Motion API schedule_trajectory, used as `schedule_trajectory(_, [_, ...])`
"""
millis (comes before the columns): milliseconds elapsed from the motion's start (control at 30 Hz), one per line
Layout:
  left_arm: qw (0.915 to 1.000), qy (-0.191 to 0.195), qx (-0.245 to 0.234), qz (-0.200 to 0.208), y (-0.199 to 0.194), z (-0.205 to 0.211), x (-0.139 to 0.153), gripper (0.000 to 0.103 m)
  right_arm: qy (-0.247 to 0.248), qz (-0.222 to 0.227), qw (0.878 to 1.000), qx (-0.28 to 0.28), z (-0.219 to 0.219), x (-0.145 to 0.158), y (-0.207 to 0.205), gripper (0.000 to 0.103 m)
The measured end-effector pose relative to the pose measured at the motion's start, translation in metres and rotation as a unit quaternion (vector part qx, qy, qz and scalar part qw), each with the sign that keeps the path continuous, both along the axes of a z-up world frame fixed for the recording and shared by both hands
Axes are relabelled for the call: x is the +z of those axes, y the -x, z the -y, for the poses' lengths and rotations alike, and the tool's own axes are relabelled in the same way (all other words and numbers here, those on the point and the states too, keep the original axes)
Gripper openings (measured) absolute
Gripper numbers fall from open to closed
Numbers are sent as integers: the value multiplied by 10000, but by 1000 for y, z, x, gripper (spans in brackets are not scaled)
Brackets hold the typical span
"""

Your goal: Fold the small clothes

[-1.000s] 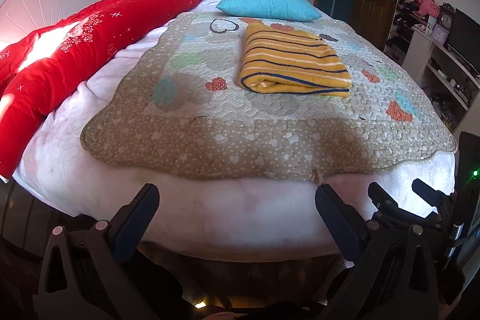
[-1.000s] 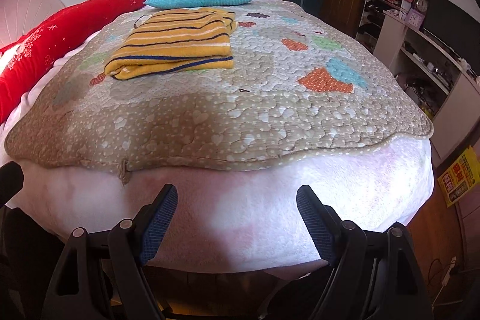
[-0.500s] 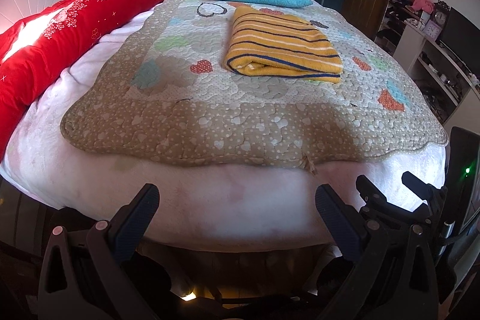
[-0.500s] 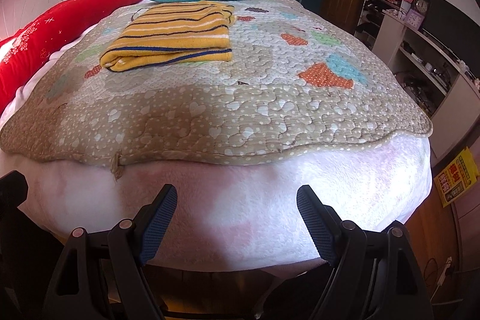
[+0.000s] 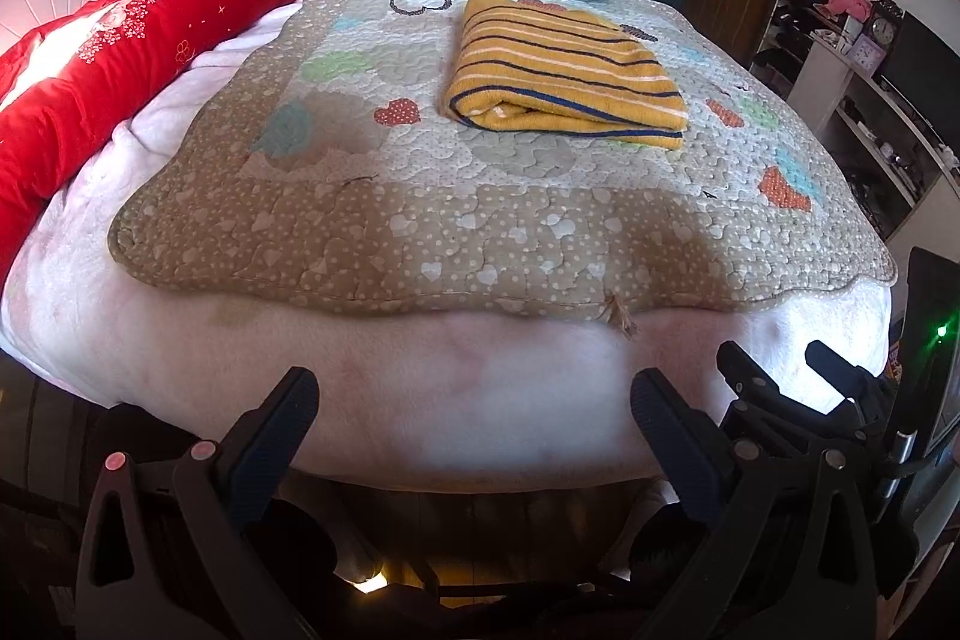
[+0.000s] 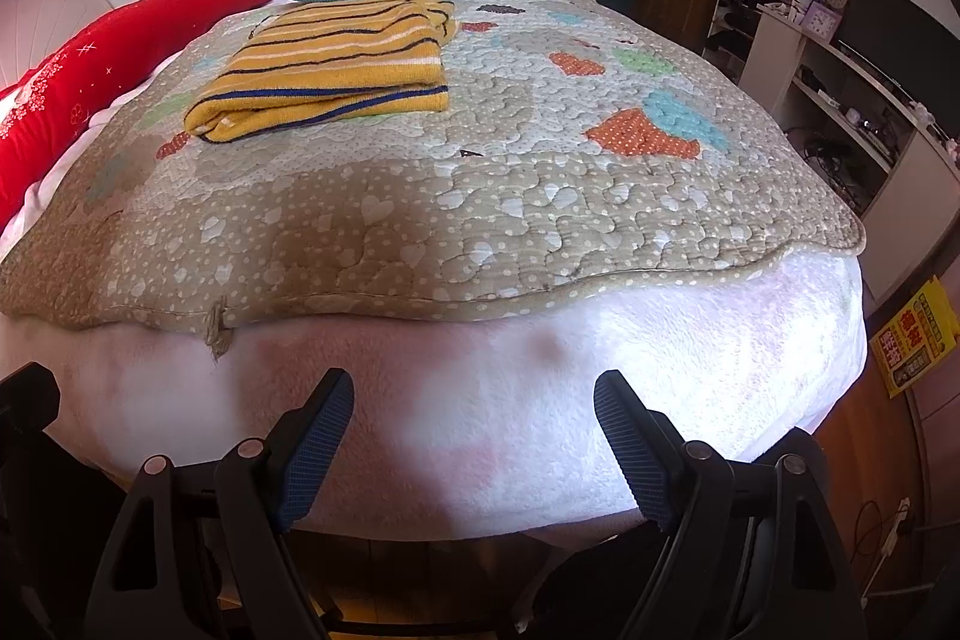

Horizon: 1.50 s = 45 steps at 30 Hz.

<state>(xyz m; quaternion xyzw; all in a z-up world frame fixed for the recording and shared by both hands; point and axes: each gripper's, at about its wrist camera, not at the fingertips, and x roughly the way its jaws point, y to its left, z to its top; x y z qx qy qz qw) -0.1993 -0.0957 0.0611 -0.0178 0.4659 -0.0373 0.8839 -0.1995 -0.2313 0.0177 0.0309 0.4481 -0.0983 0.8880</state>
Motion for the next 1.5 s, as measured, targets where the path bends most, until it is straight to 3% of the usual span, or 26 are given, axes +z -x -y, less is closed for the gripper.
schedule_trajectory(1500, [9996, 66, 100, -270, -4, -7, -13, 103, 17, -110, 9999, 41, -4, -7, -1, 87])
